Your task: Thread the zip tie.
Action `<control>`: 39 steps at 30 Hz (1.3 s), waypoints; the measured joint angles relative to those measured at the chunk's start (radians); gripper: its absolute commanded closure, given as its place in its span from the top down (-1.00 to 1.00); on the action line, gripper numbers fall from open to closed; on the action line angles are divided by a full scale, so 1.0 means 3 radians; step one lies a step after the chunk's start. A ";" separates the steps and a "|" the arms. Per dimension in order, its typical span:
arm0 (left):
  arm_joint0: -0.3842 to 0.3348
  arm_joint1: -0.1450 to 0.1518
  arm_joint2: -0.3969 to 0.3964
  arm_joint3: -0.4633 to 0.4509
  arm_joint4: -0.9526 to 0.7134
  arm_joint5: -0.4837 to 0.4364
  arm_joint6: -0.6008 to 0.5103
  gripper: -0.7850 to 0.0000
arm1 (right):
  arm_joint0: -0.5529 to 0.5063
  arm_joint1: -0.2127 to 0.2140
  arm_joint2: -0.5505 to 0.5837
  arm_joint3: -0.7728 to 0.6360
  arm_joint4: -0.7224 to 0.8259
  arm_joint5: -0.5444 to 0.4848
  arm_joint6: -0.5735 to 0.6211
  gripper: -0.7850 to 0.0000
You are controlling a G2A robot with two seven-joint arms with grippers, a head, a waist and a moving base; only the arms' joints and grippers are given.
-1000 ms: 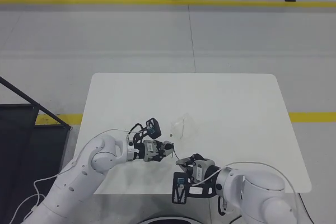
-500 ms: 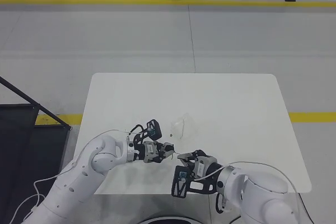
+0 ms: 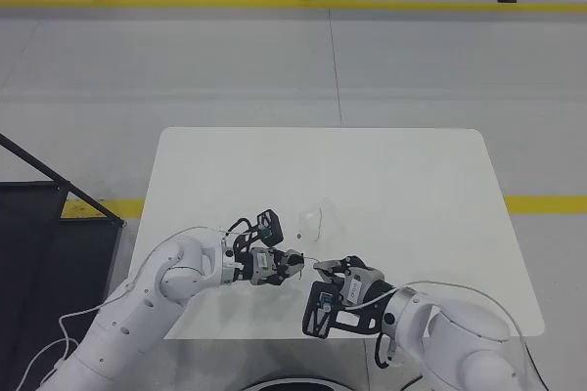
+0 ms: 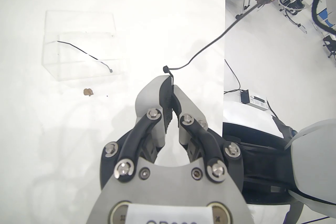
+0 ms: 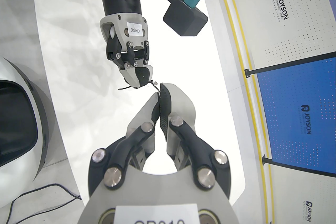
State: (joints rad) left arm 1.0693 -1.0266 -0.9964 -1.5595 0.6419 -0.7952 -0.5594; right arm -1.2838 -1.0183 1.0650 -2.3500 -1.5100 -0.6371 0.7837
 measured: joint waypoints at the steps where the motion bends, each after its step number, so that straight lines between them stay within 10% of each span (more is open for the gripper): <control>1: 0.0000 0.0001 0.0001 -0.0002 0.0001 -0.0003 -0.0003 -1.00 | -0.0006 0.0000 0.0003 0.0000 -0.0005 0.0008 -0.0001 -1.00; 39: -0.0027 0.0011 0.0052 -0.0008 -0.0004 -0.0007 -0.0025 -1.00 | -0.0111 -0.0010 0.0056 0.0000 -0.0082 -0.0071 -0.0081 -1.00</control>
State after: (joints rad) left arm 1.0611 -1.0233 -0.9809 -1.5619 0.6407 -0.7972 -0.5670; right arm -1.3170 -1.0212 1.0820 -2.3500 -1.5344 -0.6583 0.7593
